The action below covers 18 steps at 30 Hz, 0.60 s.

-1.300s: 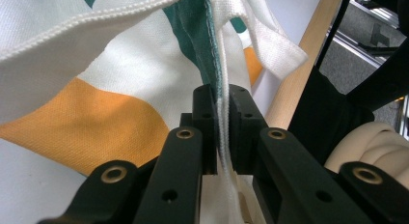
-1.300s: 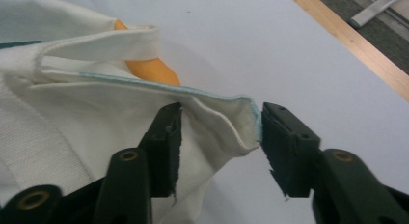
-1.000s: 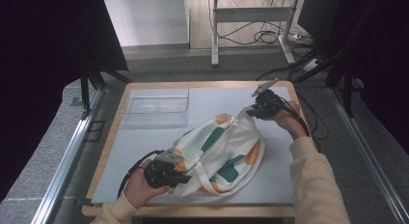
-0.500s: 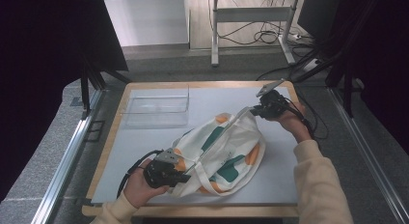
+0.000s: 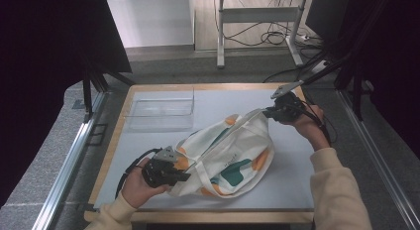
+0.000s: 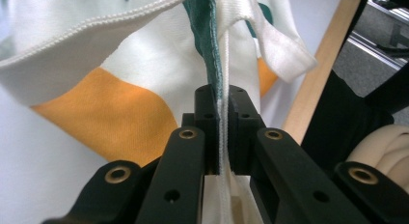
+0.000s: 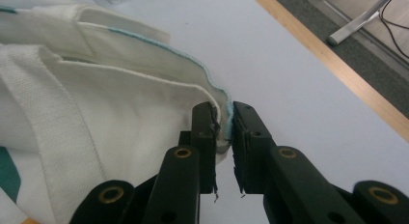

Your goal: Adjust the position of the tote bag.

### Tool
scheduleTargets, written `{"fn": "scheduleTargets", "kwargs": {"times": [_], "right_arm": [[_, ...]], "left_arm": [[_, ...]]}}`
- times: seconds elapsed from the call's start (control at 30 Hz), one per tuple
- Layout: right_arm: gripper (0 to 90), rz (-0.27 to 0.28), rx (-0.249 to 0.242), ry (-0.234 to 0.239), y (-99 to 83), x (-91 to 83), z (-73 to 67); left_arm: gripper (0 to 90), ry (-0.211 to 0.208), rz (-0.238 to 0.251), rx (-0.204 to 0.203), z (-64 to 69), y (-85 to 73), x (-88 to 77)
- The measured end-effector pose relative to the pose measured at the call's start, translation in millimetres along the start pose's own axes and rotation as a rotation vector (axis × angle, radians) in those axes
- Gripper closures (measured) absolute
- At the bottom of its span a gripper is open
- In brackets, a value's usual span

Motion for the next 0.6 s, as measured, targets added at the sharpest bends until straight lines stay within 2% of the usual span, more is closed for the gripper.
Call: {"fn": "scheduleTargets", "kwargs": {"times": [0.2, 0.4, 0.43, 0.5, 0.6], "right_arm": [[80.1, 0.029, 0.005, -0.018, -5.8, -22.5, -0.6], [80.2, 0.051, 0.007, -0.034, -10.0, -38.6, -4.7], [80.2, 0.063, 0.005, -0.043, -12.0, -46.8, -7.6], [80.2, 0.075, 0.009, -0.042, -14.9, -52.3, -11.1], [80.2, 0.076, 0.014, -0.039, -22.1, -55.3, -15.6]], "left_arm": [[85.8, 0.047, 0.039, -0.004, -17.4, 9.3, -20.0], [85.8, 0.081, 0.049, 0.005, -29.8, 15.7, -32.3], [85.9, 0.09, 0.053, 0.005, -35.3, 17.5, -35.6], [85.9, 0.091, 0.05, 0.006, -38.4, 17.8, -36.4], [85.9, 0.072, 0.05, -0.007, -45.7, 19.2, -35.2]]}}
Point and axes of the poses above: each handheld gripper's, and its own axes: x roughly forward along the jaws, y roughly out of its top, z roughly to its right, the point moved 10 cm from there along x, roughly forward along the jaws, and after that the axes turned 9 degrees about -z, right-handed, at the moved point
